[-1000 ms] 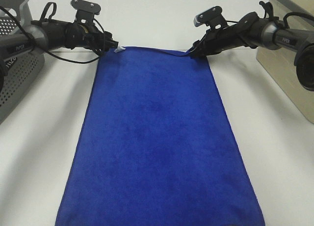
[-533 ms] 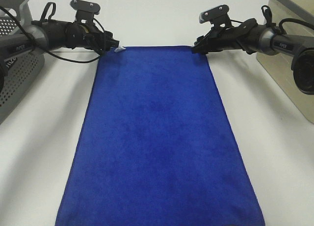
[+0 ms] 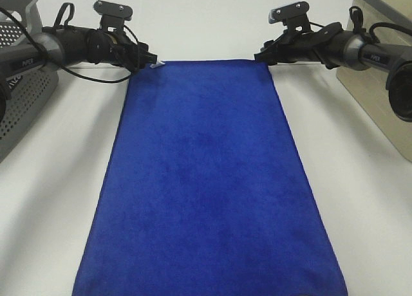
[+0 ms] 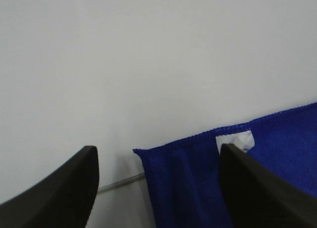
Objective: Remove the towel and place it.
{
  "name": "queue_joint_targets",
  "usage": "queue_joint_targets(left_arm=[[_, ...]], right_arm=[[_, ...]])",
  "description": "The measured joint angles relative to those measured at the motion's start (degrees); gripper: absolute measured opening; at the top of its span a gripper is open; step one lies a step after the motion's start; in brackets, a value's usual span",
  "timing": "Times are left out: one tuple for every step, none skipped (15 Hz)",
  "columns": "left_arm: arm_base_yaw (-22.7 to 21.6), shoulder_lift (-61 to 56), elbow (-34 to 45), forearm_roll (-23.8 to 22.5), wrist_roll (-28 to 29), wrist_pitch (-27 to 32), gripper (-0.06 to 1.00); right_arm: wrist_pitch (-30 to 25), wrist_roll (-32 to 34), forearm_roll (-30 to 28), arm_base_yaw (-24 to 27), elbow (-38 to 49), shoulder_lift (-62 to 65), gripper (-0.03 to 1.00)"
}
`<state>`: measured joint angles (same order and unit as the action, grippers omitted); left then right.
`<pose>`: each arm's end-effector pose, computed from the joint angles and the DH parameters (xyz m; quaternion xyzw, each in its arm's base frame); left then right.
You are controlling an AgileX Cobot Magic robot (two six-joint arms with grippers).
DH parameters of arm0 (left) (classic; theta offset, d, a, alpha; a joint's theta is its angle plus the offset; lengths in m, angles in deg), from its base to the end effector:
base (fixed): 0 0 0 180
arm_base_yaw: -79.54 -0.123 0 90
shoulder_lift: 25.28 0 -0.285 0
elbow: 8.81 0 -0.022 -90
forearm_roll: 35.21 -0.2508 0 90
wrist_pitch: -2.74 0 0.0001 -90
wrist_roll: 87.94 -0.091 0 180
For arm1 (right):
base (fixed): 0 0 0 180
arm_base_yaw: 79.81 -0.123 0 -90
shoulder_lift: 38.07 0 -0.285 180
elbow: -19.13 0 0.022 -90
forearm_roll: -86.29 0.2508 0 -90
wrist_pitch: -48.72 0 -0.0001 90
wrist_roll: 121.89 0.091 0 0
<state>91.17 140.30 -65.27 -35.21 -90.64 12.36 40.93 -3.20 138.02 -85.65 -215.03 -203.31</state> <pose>0.5876 -0.1209 0.0888 0.1073 0.8538 -0.0397 0.5079 0.5948 0.0706 0.0863 -0.1435 0.8347 0.0267 0.5310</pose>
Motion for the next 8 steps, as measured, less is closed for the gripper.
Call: queue_joint_targets(left_arm=[[0.0, 0.0, 0.0, 0.0, 0.0, 0.57, 0.65], [0.0, -0.17, 0.0, 0.0, 0.0, 2.64, 0.65], [0.0, -0.74, 0.0, 0.0, 0.0, 5.61, 0.65], [0.0, -1.83, 0.06, 0.0, 0.0, 8.88, 0.65], [0.0, -3.67, 0.06, 0.0, 0.0, 13.06, 0.66], [0.0, -8.14, 0.06, 0.63, 0.0, 22.75, 0.68], [0.0, -10.37, 0.06, 1.32, 0.0, 28.02, 0.69], [0.0, -12.78, 0.06, 2.46, 0.29, 33.8, 0.69]], right_arm=[[-2.35, 0.06, 0.0, 0.0, 0.0, 0.92, 0.61], [-7.39, 0.34, 0.0, 0.0, 0.0, 3.04, 0.61], [-13.41, 1.6, -0.06, 0.0, 0.0, 5.67, 0.61], [-18.39, 4.53, -1.15, 0.0, 0.0, 7.91, 0.62], [-22.92, 9.63, -3.55, 0.0, 0.0, 10.14, 0.63], [-30.37, 22.35, -12.38, -0.06, 0.0, 14.84, 0.72], [-34.95, 28.82, -17.3, -0.06, 0.0, 16.96, 0.76], [-40.85, 36.55, -23.95, -0.06, 0.0, 19.88, 0.78]])
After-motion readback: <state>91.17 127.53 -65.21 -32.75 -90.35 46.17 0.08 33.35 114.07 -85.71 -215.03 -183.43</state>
